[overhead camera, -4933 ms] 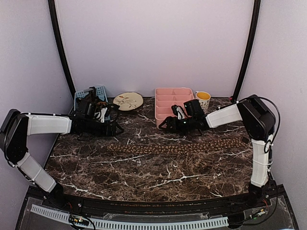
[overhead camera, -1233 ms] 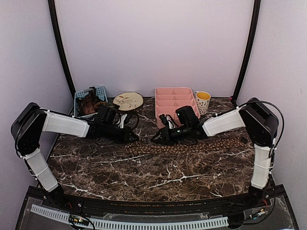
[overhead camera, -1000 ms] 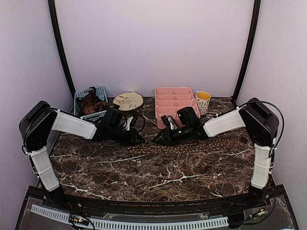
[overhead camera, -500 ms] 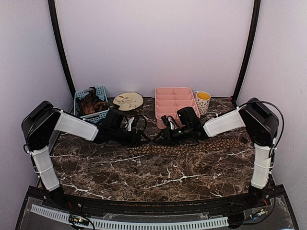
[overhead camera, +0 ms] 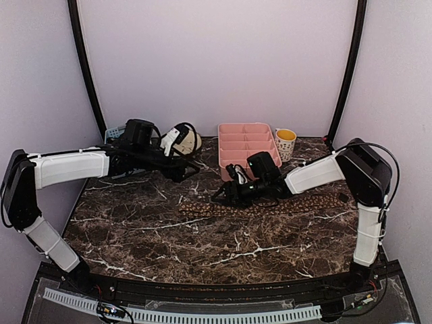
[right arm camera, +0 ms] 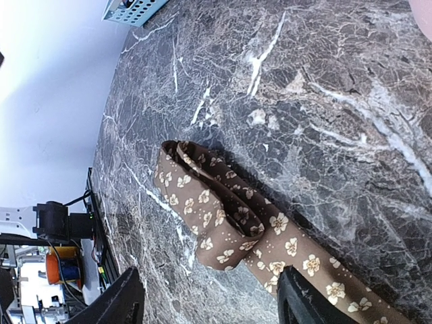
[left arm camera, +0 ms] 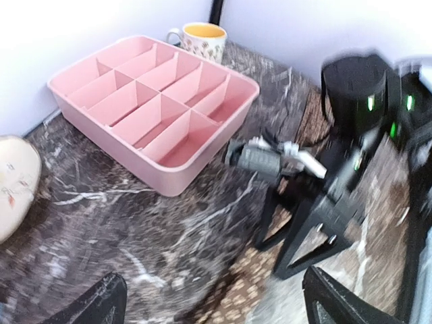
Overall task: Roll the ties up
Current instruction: Roll the tie at the center of the board.
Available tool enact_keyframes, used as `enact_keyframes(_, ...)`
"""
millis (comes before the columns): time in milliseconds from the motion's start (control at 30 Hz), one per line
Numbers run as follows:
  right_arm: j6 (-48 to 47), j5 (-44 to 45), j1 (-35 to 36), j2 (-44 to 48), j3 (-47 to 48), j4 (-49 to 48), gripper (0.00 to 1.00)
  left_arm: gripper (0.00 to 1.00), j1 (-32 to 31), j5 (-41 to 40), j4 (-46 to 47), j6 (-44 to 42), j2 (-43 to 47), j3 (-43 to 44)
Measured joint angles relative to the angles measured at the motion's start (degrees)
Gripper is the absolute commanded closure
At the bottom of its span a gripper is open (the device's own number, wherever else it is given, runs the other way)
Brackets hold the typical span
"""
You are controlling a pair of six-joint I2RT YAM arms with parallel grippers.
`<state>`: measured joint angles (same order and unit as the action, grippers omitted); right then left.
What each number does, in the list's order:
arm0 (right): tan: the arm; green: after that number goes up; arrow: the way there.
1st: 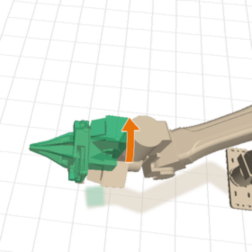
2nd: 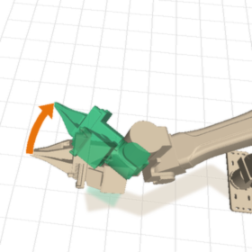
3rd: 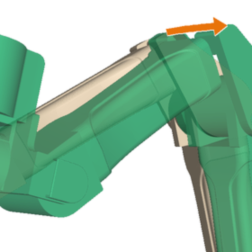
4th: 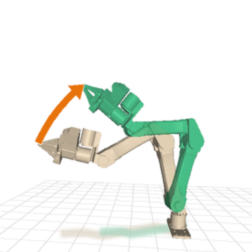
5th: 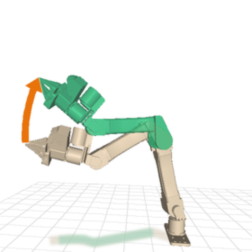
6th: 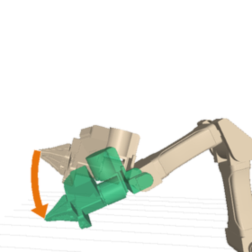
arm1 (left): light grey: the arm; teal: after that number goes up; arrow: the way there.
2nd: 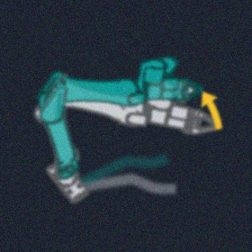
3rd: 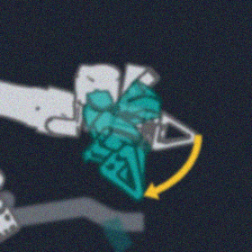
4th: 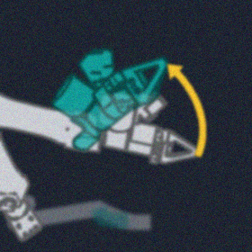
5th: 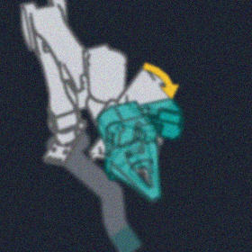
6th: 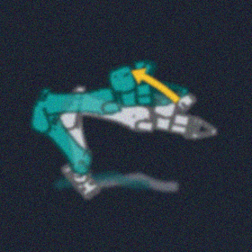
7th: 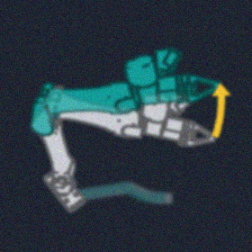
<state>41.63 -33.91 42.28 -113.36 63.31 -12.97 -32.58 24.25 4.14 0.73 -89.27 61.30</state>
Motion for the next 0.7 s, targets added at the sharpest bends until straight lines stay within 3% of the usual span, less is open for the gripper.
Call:
enact_keyframes(167,-0.11,-0.07,0.22,-0.02,0.98,0.50,0.37,0.08,0.50,-1.27,-10.78,-20.24,0.07,1.51)
enact_keyframes(300,-0.46,0.42,1.03,-0.42,2.95,0.96,0.38,0.07,1.51,0.46,-12.02,-30.51,2.40,-5.22)
enact_keyframes(467,-1.09,1.84,0.48,1.44,-1.09,1.60,0.39,0.07,1.99,3.39,-12.44,-36.65,2.16,-8.24)
enact_keyframes(700,-2.16,2.82,-3.06,2.38,-6.01,2.82,0.42,0.07,1.99,5.90,-8.07,-37.51,-1.66,-6.97)
